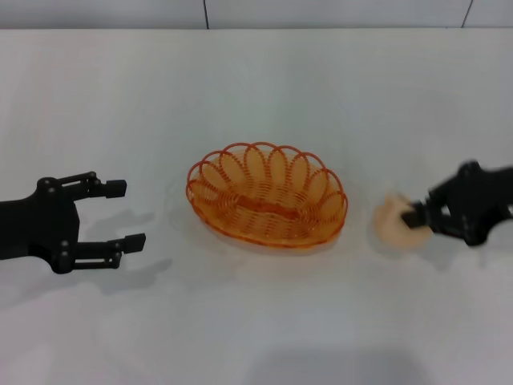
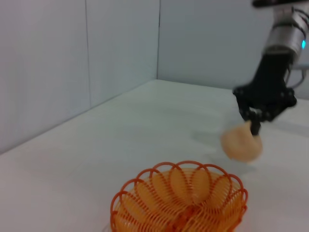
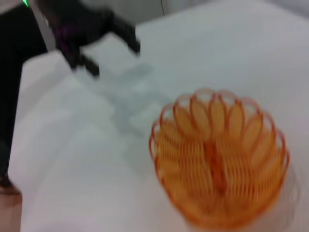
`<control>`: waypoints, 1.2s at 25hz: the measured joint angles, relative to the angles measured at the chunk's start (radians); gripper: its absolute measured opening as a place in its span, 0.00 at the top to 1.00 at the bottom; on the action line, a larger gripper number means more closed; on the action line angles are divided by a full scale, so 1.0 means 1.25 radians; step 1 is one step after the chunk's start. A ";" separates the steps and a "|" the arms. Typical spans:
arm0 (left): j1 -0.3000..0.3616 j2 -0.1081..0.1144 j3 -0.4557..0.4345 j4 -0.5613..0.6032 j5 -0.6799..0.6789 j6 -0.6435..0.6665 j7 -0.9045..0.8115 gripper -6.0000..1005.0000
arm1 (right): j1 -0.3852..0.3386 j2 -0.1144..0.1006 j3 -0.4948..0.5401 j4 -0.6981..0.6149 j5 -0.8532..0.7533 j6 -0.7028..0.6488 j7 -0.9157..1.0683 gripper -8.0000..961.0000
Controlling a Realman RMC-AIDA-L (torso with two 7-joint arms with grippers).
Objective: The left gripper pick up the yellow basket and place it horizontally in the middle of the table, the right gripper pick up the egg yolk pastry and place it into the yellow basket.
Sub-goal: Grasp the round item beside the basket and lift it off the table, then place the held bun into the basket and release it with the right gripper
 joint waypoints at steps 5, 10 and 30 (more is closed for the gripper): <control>-0.001 -0.001 -0.001 0.002 0.006 0.004 -0.001 0.17 | 0.031 0.003 -0.006 -0.020 0.082 0.003 0.004 0.96; -0.010 -0.002 -0.002 -0.002 0.006 0.003 -0.001 0.17 | 0.040 0.007 -0.052 0.009 0.168 0.061 -0.009 0.96; -0.012 -0.014 -0.002 -0.003 0.007 -0.003 -0.001 0.17 | 0.043 0.014 -0.390 0.186 0.462 0.422 -0.213 0.96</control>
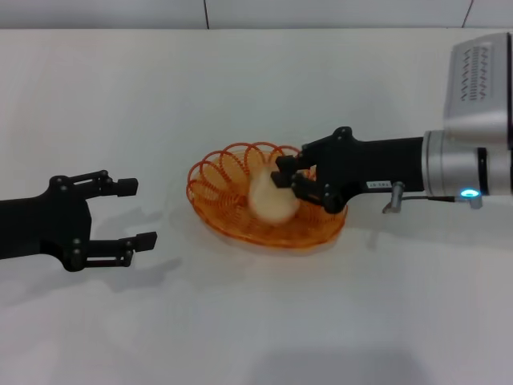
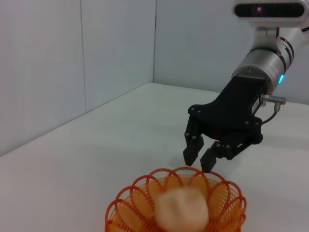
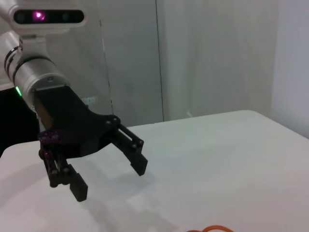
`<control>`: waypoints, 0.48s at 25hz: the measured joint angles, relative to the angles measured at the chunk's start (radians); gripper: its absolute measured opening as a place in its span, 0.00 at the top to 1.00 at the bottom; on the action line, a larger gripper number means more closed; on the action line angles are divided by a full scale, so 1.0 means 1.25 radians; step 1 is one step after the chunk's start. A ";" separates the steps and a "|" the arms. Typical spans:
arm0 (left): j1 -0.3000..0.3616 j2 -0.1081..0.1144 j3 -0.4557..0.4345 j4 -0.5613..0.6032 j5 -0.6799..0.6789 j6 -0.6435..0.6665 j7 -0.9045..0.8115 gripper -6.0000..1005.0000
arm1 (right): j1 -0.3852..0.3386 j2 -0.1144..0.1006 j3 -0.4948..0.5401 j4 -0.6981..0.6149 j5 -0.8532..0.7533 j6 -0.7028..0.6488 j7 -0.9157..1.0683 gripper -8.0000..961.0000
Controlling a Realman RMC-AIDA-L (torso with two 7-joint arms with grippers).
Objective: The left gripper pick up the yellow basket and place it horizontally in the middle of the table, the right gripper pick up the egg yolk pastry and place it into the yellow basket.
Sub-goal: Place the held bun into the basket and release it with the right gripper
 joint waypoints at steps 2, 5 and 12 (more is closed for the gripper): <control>0.000 -0.001 0.000 0.000 0.000 0.000 0.000 0.17 | 0.000 0.000 -0.013 0.000 0.005 0.009 -0.002 0.96; 0.000 -0.002 0.000 0.000 0.000 -0.001 0.000 0.17 | -0.001 0.000 -0.019 0.000 0.010 0.013 -0.006 0.84; 0.005 -0.002 0.000 0.000 -0.001 -0.001 0.002 0.17 | -0.007 -0.004 -0.012 -0.009 0.012 -0.008 -0.007 0.57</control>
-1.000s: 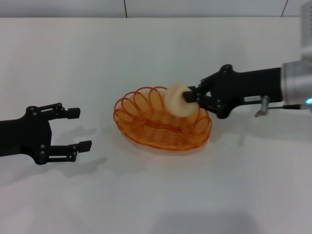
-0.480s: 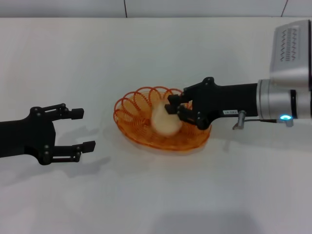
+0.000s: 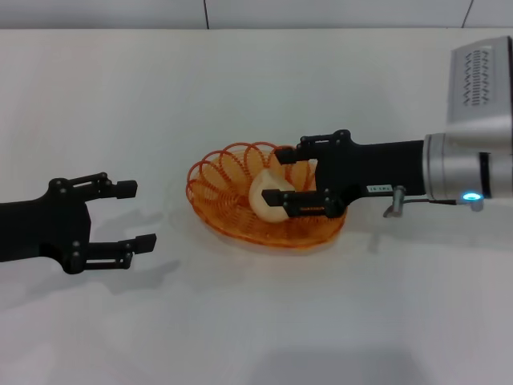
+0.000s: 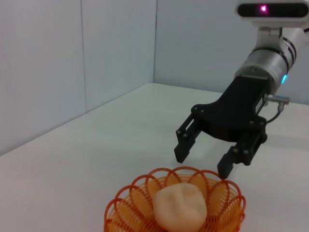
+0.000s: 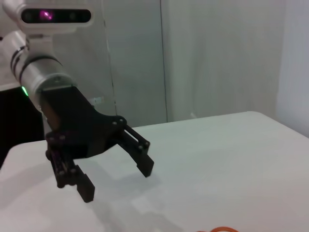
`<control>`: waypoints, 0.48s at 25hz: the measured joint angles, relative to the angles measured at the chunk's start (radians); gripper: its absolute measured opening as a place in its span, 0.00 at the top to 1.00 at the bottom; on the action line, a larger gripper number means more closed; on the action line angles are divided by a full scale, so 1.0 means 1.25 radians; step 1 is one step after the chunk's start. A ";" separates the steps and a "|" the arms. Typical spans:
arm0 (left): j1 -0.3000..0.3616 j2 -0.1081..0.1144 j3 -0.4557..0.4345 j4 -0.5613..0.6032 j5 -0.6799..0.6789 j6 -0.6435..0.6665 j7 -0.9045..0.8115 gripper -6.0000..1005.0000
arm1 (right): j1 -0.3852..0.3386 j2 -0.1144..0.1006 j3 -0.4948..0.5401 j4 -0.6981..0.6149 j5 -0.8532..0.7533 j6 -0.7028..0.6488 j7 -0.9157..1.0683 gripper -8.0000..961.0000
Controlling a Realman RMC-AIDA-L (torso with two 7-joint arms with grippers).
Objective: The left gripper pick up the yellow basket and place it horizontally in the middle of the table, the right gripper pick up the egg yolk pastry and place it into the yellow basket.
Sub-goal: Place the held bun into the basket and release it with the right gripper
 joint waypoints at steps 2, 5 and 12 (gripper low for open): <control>0.002 0.000 0.000 0.000 0.000 0.000 0.000 0.17 | -0.002 -0.004 0.018 -0.001 0.000 -0.030 0.000 0.48; 0.002 0.000 0.000 0.000 0.000 0.000 -0.001 0.17 | -0.016 -0.007 0.064 -0.002 -0.005 -0.093 -0.010 0.33; -0.002 0.003 0.000 0.000 -0.002 0.000 -0.002 0.17 | -0.061 -0.023 0.183 -0.002 -0.013 -0.249 -0.055 0.15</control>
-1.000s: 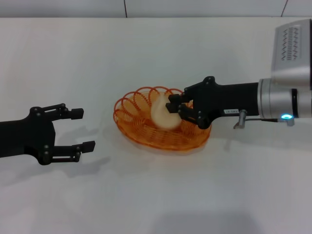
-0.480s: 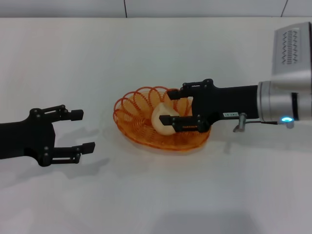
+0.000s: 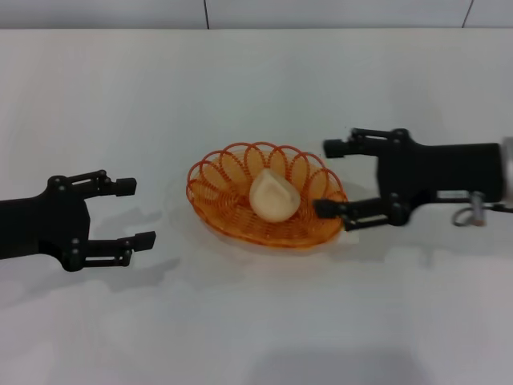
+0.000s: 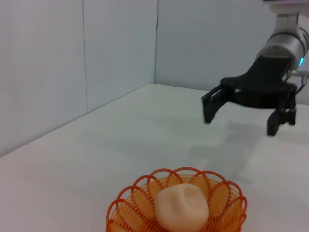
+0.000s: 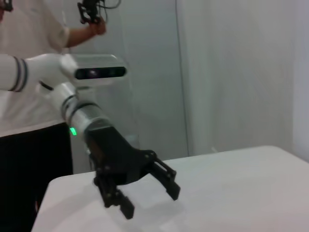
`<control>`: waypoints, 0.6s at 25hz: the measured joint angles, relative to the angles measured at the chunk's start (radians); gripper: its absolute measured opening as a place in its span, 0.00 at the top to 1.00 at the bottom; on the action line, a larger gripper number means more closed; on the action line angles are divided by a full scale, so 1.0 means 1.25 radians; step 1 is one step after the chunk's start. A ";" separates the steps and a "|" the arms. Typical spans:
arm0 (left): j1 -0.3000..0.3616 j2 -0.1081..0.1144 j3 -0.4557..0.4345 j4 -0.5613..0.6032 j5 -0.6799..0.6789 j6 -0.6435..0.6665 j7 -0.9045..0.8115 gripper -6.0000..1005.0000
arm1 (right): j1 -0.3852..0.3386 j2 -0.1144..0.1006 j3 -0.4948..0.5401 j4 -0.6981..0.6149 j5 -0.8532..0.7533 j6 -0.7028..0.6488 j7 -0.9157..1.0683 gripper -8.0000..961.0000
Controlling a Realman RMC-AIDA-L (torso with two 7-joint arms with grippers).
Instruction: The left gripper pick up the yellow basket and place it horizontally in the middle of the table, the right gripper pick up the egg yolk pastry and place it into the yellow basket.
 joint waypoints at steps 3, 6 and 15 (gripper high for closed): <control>-0.001 0.000 0.000 0.000 0.002 0.000 -0.001 0.17 | -0.016 -0.014 0.043 0.000 -0.032 -0.050 -0.009 0.09; -0.001 -0.001 0.000 -0.001 0.002 0.000 -0.001 0.17 | -0.035 -0.016 0.094 0.003 -0.080 -0.079 -0.027 0.09; -0.007 0.011 0.003 0.002 0.005 0.000 -0.034 0.17 | -0.065 -0.007 0.126 0.022 -0.188 -0.084 -0.075 0.09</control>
